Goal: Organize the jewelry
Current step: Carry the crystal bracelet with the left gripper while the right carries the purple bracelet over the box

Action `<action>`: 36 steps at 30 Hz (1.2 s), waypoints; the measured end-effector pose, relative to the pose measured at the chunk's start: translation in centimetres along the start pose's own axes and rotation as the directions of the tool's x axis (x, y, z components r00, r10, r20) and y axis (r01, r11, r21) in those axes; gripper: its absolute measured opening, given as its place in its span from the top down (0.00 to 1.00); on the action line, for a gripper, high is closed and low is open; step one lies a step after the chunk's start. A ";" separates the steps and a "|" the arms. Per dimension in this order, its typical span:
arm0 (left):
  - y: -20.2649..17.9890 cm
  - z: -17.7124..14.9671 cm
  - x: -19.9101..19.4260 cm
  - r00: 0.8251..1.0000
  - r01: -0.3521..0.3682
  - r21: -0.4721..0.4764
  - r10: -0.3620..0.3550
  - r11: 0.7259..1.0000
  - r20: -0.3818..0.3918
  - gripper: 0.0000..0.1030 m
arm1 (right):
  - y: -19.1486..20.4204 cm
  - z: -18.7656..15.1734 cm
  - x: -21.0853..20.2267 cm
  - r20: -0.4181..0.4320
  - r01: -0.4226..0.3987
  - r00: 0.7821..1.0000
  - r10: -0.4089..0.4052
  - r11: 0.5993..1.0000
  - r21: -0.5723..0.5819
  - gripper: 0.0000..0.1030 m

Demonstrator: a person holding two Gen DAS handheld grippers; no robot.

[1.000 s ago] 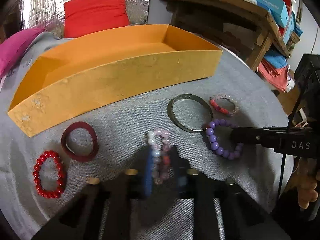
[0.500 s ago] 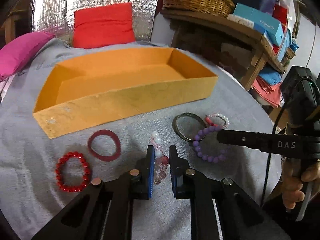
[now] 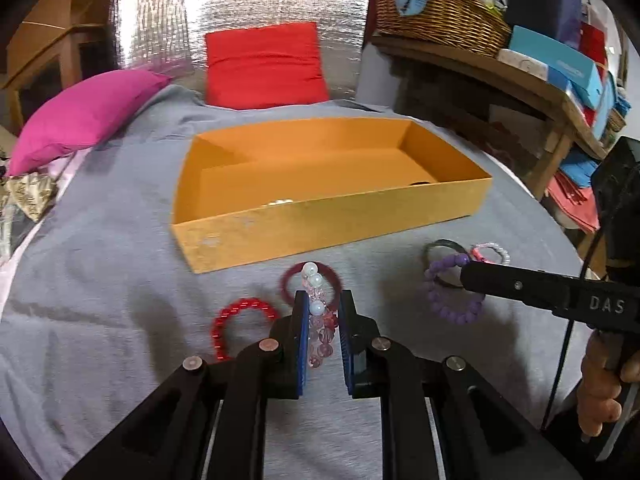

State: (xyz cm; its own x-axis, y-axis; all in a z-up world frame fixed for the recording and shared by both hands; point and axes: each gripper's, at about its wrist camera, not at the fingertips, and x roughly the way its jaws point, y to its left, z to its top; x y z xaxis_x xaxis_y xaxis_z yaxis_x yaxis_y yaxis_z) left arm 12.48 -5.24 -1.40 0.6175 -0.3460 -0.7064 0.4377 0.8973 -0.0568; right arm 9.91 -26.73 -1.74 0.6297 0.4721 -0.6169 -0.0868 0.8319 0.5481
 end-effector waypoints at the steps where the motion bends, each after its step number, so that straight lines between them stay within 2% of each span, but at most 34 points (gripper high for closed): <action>1: 0.1 0.0 -0.1 1.000 -0.012 -0.001 0.012 1.000 0.002 0.86 | 0.4 0.0 0.2 -0.001 -0.006 1.000 0.006 1.000 -0.005 0.90; 14: 2.0 -0.1 -0.7 0.996 -0.084 -0.024 0.084 0.996 0.003 0.85 | 2.5 0.0 1.7 -0.005 -0.030 1.000 0.030 0.999 -0.031 0.90; 36: 2.0 0.5 -1.1 0.992 -0.122 -0.042 0.122 0.992 0.016 0.85 | 4.2 1.2 1.0 0.085 -0.054 0.995 0.059 0.997 -0.058 0.90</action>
State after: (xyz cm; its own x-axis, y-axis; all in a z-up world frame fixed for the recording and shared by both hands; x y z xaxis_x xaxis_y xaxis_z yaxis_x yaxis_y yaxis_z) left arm 12.97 -3.23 -0.43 0.6768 -0.2380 -0.6966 0.3319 0.9433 0.0002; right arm 11.07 -23.17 0.63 0.6871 0.4934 -0.5333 -0.1648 0.8208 0.5469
